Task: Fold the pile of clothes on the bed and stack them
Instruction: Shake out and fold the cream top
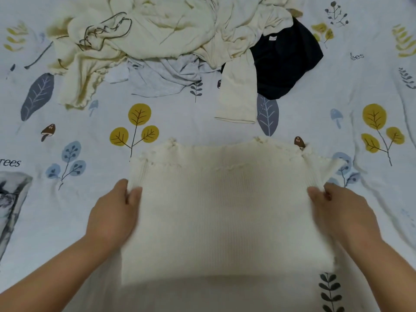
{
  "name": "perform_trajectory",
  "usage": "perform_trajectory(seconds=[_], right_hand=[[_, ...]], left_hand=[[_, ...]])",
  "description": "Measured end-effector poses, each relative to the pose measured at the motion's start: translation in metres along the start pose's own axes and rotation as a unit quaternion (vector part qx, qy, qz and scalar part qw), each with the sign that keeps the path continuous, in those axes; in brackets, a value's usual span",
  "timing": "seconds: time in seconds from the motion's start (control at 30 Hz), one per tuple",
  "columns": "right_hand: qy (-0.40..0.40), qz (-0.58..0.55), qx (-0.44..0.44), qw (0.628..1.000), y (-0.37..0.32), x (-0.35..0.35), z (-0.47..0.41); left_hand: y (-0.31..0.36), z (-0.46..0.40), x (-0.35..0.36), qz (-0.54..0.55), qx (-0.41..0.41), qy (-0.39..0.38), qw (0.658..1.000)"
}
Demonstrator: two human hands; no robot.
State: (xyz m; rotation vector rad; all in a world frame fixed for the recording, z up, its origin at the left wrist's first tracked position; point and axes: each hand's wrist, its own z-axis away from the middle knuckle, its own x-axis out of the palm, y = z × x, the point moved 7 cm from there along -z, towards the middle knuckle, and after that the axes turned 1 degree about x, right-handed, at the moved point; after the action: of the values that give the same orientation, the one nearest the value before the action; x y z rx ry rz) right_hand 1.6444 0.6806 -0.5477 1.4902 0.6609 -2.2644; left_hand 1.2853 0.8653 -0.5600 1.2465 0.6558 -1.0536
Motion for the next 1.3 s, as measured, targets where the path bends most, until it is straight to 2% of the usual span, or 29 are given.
perform_trajectory(seconds=[0.1,0.17,0.23,0.27,0.33,0.4,0.47,0.53,0.57,0.63,0.7,0.83,0.97,1.07,1.1,1.2,1.3], right_hand=[[0.066,-0.077,0.022,0.995,0.003,0.001,-0.001],[0.073,-0.091,0.052,0.992,0.005,0.004,-0.002],[0.086,-0.065,0.081,0.991,0.001,0.001,0.002],[0.110,-0.052,0.074,0.990,-0.006,-0.005,0.008],[0.182,-0.035,-0.001,0.983,-0.033,-0.015,0.029],[0.204,-0.011,-0.119,0.972,-0.071,-0.007,0.057],[0.116,0.055,-0.242,0.962,-0.105,0.024,0.079],[-0.010,0.161,-0.306,0.938,-0.109,0.063,0.081],[-0.037,0.175,-0.318,0.931,-0.099,0.074,0.074],[-0.037,0.176,-0.291,0.940,-0.069,0.076,0.052],[-0.007,0.184,-0.254,0.949,-0.044,0.065,0.038],[-0.003,0.188,-0.183,0.965,0.000,0.044,0.021],[-0.003,0.047,-0.172,0.984,0.004,0.027,0.029],[0.045,-0.097,-0.077,0.991,0.012,0.012,0.043],[0.030,-0.128,-0.037,0.991,0.016,0.012,0.046],[-0.064,-0.204,0.066,0.975,0.030,0.023,0.047],[-0.123,-0.282,0.119,0.944,0.037,0.025,0.048]], left_hand=[[0.011,-0.004,-0.011,-0.005,0.039,0.093,0.995],[0.016,-0.007,-0.010,-0.027,0.029,0.103,0.994],[0.020,-0.005,-0.007,-0.057,-0.017,0.100,0.993],[0.029,0.001,-0.008,-0.060,-0.014,0.111,0.992],[0.068,0.023,-0.008,-0.064,0.106,0.145,0.982],[0.104,0.054,0.016,-0.101,0.249,0.110,0.957],[0.114,0.074,0.050,-0.150,0.316,0.017,0.937],[0.101,0.073,0.073,-0.205,0.325,-0.054,0.922],[0.089,0.065,0.077,-0.228,0.311,-0.081,0.919],[0.069,0.047,0.073,-0.250,0.276,-0.103,0.922],[0.053,0.035,0.066,-0.258,0.248,-0.101,0.928],[0.031,0.021,0.052,-0.268,0.182,-0.087,0.942],[0.046,0.031,0.040,-0.280,0.151,-0.083,0.944],[0.073,0.061,0.041,-0.243,0.245,-0.087,0.934],[0.077,0.073,0.045,-0.240,0.272,-0.100,0.927],[0.075,0.092,0.053,-0.240,0.282,-0.168,0.914],[0.071,0.092,0.053,-0.215,0.272,-0.190,0.918]])
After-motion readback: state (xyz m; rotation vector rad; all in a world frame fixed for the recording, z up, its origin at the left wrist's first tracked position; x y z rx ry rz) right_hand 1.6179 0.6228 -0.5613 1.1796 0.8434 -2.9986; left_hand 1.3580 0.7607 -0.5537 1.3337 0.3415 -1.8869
